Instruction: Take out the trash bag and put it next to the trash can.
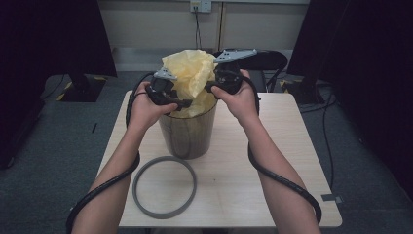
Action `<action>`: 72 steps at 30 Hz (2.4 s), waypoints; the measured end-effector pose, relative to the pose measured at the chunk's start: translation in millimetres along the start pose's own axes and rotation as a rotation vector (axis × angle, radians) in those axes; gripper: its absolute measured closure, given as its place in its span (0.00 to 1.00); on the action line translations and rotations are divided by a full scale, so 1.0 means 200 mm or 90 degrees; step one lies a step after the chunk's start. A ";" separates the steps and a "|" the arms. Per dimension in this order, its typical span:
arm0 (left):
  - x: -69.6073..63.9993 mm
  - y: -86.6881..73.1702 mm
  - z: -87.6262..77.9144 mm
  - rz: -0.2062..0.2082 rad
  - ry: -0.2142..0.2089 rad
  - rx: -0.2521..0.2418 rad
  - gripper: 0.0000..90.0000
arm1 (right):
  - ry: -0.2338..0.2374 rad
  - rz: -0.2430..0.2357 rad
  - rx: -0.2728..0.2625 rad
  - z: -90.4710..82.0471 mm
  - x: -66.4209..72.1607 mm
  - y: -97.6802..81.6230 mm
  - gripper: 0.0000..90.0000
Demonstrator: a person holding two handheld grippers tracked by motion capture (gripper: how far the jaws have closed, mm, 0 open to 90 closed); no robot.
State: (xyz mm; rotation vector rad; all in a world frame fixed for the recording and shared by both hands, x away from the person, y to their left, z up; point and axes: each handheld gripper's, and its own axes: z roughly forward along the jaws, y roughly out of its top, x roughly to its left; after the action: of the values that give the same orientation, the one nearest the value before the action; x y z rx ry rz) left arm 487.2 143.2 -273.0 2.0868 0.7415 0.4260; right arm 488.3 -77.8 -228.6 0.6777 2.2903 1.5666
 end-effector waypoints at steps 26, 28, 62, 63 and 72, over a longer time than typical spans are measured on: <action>-0.07 0.16 -0.18 -0.001 -0.025 0.020 1.00 | 0.000 -0.110 0.111 0.04 0.00 -0.09 0.62; -0.07 0.17 -0.18 -0.002 -0.030 0.018 1.00 | -0.004 -0.121 0.126 0.07 0.03 -0.09 0.51; -0.01 0.06 -0.24 -0.010 0.024 -0.030 0.38 | 0.006 0.017 0.026 0.07 -0.03 -0.15 0.97; -0.01 0.05 -0.23 0.003 0.023 -0.014 0.39 | 0.018 0.027 0.016 0.07 -0.03 -0.15 0.97; -0.03 0.06 -0.16 0.037 -0.023 0.046 0.96 | 0.044 0.038 -0.017 0.02 -0.03 -0.13 0.97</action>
State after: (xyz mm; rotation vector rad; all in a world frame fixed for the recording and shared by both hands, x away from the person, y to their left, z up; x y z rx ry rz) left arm 469.2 154.3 -245.7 2.1826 0.6859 0.3984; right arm 489.9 -84.9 -254.2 0.7009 2.3141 1.6693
